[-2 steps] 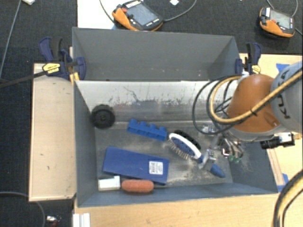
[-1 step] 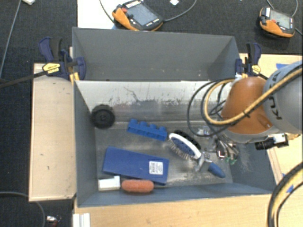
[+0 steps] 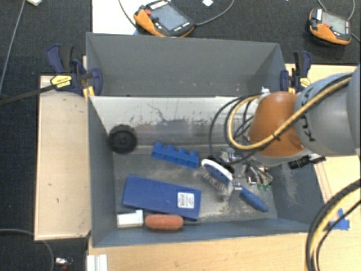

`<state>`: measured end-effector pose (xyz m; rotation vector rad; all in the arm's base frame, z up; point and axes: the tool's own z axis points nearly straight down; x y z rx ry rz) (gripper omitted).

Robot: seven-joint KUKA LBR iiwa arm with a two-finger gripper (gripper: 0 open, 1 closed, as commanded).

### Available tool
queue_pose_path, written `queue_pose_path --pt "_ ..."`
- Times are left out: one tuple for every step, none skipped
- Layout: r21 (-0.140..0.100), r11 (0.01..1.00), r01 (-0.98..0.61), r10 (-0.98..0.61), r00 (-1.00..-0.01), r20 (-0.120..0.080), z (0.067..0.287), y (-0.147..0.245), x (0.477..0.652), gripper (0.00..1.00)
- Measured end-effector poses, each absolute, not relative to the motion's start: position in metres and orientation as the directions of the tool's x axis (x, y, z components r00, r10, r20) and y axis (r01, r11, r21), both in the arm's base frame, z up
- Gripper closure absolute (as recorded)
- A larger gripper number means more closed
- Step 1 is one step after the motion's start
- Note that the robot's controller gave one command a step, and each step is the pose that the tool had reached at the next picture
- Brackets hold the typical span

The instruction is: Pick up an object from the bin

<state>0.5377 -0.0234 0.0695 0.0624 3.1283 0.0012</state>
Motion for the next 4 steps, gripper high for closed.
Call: queue_pose_path --pt "0.000 1.000 -0.011 -0.011 -1.000 -0.010 0.072 -0.027 0.534 0.00" --pt "-0.001 0.992 -0.127 -0.127 -0.992 -0.011 0.071 -0.011 0.535 0.00" --pt "-0.006 0.989 -0.151 -0.151 -0.988 -0.019 0.162 -0.047 0.556 0.00" --pt "0.005 0.997 -0.072 -0.072 -0.997 0.000 0.125 -0.019 0.529 0.00"
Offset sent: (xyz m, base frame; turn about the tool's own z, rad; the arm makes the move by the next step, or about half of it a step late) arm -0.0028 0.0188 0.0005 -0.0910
